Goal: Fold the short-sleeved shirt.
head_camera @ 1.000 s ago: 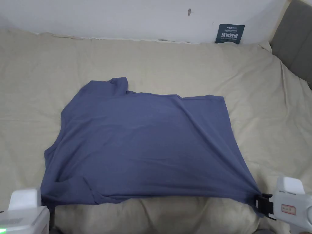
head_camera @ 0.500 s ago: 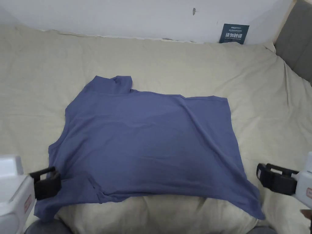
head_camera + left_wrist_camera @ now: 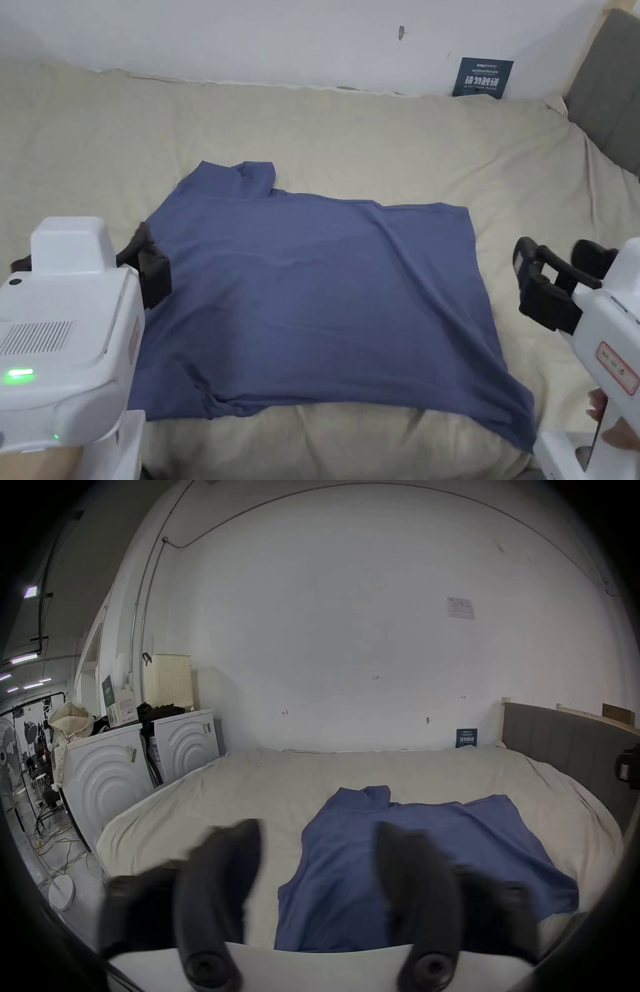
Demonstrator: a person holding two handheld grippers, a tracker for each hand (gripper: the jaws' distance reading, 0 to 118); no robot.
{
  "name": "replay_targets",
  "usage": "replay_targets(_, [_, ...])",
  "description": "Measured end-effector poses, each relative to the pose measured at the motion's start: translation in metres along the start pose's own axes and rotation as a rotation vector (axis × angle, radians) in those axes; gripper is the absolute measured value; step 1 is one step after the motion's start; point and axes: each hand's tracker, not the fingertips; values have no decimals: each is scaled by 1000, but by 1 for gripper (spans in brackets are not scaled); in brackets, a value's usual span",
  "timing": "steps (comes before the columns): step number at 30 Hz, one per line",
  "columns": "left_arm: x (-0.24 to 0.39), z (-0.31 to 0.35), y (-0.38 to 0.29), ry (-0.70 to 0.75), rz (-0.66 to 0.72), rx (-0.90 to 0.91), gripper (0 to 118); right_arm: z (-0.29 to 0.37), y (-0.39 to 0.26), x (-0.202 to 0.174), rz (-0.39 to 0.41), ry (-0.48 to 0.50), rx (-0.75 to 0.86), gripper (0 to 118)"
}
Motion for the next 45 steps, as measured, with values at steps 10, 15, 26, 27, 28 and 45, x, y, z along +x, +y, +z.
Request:
replay_targets(10, [-14, -16, 0, -7, 50, -140, 0, -13, -5, 2, -75, 27, -55, 2])
replay_targets(15, [-43, -42, -9, -34, 91, -390, 85, -19, -14, 8, -87, 16, -87, 2])
replay_targets(26, [-80, -76, -104, -27, 51, -848, 118, -25, -39, 15, -140, -15, -175, 2])
replay_targets(27, [-83, -77, -112, -23, 73, -897, 118, -24, -41, 16, -139, -17, -180, 2])
replay_targets(28, [-84, -77, -119, -23, 93, -927, 118, -23, -42, 16, -140, -18, -187, 2])
replay_targets(45, [-59, -52, -112, -89, 73, -809, 8, -23, -56, 34, -105, -30, -333, 8])
